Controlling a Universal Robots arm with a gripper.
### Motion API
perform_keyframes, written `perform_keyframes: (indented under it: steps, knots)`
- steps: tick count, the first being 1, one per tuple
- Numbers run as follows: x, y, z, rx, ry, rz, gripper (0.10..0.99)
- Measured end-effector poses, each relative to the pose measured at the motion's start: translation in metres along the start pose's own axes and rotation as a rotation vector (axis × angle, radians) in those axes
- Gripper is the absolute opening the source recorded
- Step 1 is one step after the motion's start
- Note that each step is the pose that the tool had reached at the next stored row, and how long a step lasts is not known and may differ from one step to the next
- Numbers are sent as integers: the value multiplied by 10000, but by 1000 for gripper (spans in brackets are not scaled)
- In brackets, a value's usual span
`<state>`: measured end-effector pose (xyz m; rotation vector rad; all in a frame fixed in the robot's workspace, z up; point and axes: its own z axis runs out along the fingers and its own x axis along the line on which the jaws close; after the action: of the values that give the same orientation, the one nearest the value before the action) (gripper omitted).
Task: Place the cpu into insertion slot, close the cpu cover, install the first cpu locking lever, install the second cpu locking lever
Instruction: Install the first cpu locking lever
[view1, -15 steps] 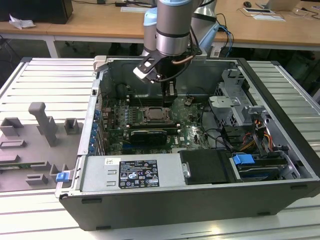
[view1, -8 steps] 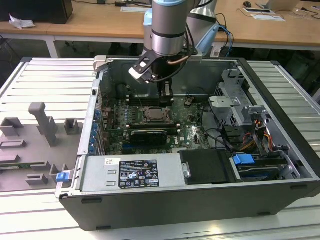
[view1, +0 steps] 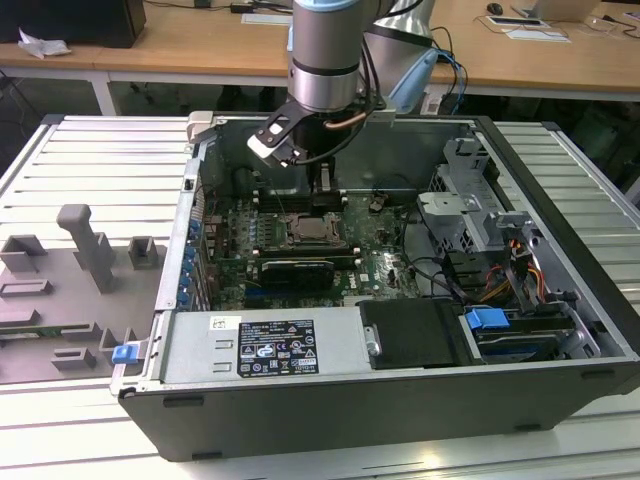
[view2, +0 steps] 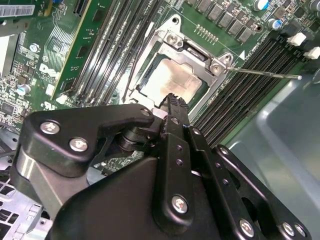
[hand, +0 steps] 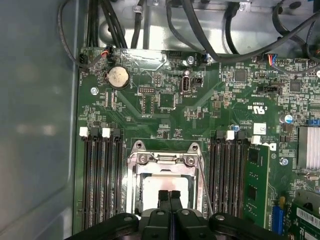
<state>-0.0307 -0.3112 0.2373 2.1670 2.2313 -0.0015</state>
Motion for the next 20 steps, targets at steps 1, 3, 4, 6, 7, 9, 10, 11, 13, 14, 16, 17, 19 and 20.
perform_keyframes:
  steps: [1, 3, 4, 6, 7, 9, 10, 11, 13, 14, 16, 17, 19, 20]
  knots:
    - [0, -5, 0, 0, 0, -2, 106]
    - [-1, -7, -9, 2, -3, 0, 106]
    - [-1, -6, -21, 1, -2, 0, 106]
    - [-2, -5, -66, 1, -4, 0, 106]
    - [-2, -4, -101, 0, -4, -1, 106]
    - [-4, -2, -191, 0, -18, -1, 106]
    - [-6, -1, -252, 1, -23, 0, 106]
    - [-7, 1, -317, 1, -28, -1, 106]
    - [-9, 2, -406, 1, -31, -1, 106]
    - [-10, 3, -450, 1, -31, -1, 106]
    - [-10, 4, -461, -1, -29, -20, 106]
    - [-10, 4, -461, -3, -26, -91, 106]
    - [-10, 4, -462, -17, -15, -752, 106]
    - [-11, 4, -462, -24, -10, -1074, 106]
